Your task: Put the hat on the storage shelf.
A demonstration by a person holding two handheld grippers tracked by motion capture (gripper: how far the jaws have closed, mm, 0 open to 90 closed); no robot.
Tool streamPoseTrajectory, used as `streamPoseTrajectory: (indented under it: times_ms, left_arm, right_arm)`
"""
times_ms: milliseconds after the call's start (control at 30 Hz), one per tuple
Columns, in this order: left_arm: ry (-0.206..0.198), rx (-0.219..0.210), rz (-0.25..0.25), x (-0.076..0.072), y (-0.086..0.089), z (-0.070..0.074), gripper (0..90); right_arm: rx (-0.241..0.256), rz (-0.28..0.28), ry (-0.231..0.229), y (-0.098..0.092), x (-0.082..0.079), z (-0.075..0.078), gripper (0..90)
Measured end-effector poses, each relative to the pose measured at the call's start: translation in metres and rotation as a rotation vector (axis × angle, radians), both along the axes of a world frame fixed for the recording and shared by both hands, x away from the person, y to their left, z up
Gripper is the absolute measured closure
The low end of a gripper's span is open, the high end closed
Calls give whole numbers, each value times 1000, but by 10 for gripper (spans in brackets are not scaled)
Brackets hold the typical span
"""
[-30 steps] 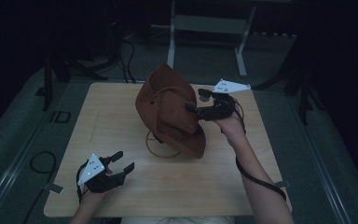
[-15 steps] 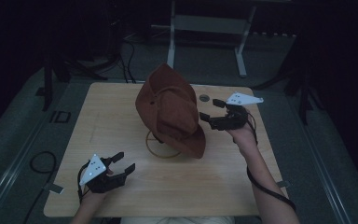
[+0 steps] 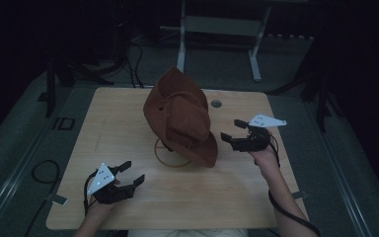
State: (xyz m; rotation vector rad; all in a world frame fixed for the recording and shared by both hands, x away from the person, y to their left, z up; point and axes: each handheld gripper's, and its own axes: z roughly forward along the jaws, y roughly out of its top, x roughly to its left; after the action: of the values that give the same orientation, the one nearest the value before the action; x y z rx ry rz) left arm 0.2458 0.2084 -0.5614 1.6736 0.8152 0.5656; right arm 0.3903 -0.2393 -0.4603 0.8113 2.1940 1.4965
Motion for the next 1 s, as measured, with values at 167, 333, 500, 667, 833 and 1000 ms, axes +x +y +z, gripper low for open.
streamPoseTrajectory:
  times_ms: [167,333,500,667,833,1000]
  left_arm:
    - [3,11,9,2,-1,-3,183]
    - [20,22,15,5,-2,-7,126]
    - [39,36,23,7,-2,-9,94]
    - [43,47,31,7,-2,-9,94]
    - [52,56,40,8,-2,-11,94]
    - [53,57,51,8,-1,-11,95]
  right_arm:
    - [-39,-16,19,-10,-5,-18,182]
    - [-44,-29,44,-19,-7,-34,180]
    - [-58,-30,65,-25,-12,-50,172]
    - [-72,-26,71,-30,-17,-62,167]
    - [-71,-24,96,-36,-25,-76,159]
    - [-94,-29,89,-41,-35,-85,159]
